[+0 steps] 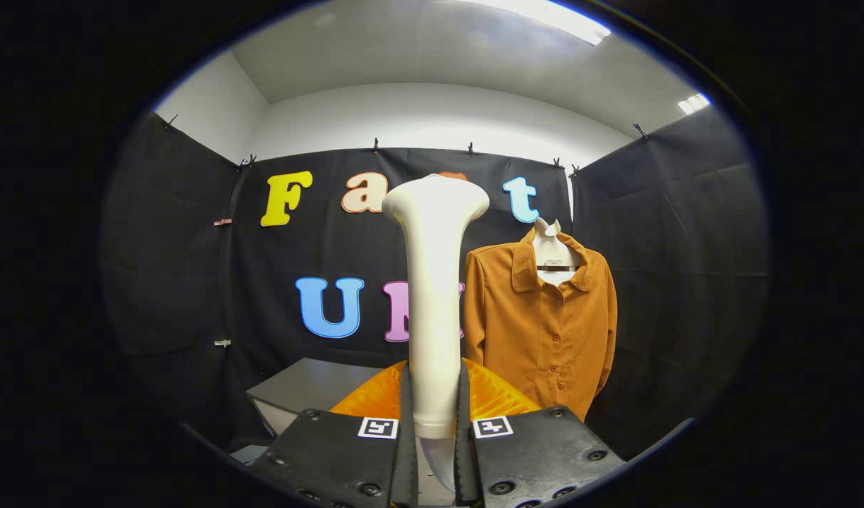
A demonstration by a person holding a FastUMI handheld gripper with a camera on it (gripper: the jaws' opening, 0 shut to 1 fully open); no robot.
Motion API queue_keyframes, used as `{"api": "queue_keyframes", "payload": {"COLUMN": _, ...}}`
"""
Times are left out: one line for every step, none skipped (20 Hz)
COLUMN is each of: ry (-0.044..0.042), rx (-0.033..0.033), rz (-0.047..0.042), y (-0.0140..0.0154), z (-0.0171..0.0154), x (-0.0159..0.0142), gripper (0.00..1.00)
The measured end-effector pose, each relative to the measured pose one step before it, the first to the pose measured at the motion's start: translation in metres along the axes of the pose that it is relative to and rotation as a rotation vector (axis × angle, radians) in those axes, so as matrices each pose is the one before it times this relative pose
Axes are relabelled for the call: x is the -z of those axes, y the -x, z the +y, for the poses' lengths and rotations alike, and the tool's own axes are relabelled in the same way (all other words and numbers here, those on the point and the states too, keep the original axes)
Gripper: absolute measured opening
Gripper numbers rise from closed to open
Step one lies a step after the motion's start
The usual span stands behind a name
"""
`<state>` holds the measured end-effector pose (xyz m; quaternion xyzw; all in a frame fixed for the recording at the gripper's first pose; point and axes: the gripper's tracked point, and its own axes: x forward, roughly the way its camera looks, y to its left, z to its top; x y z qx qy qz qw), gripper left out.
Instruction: Iron the clothes twice with a garment steamer, once on the left side and once on the right side.
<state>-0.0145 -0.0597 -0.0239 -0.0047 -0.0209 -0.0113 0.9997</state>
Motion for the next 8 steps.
{"api": "queue_keyframes", "payload": {"ry": 0.00194, "rx": 0.00133, "rz": 0.00163, "y": -0.0007, "z": -0.00092, "x": 0.00097, "gripper": 0.24}}
{"api": "queue_keyframes", "payload": {"ry": 0.00214, "rx": 0.00213, "rz": 0.00132, "y": 0.00009, "z": -0.00094, "x": 0.00022, "gripper": 0.24}}
{"api": "queue_keyframes", "payload": {"ry": 0.00075, "rx": 0.00195, "rz": -0.00026, "y": -0.00028, "z": -0.00114, "x": -0.00016, "gripper": 0.24}}
{"api": "queue_keyframes", "payload": {"ry": 0.00052, "rx": -0.00083, "rz": 0.00022, "y": -0.0001, "z": 0.00054, "x": -0.00008, "gripper": 0.24}}
{"api": "queue_keyframes", "payload": {"ry": -0.00052, "rx": -0.0022, "rz": -0.00197, "y": 0.00016, "z": 0.00057, "x": -0.00044, "gripper": 0.24}}
{"api": "queue_keyframes", "payload": {"ry": 0.0027, "rx": -0.00354, "rz": 0.00029, "y": 0.00045, "z": 0.00176, "x": 0.00001, "gripper": 0.24}}
{"api": "queue_keyframes", "payload": {"ry": 0.00211, "rx": -0.00329, "rz": -0.00045, "y": 0.00026, "z": 0.00086, "x": 0.00018, "gripper": 0.24}}
{"api": "queue_keyframes", "payload": {"ry": 0.00202, "rx": -0.00289, "rz": -0.0004, "y": 0.00056, "z": 0.0006, "x": 0.00041, "gripper": 0.24}}
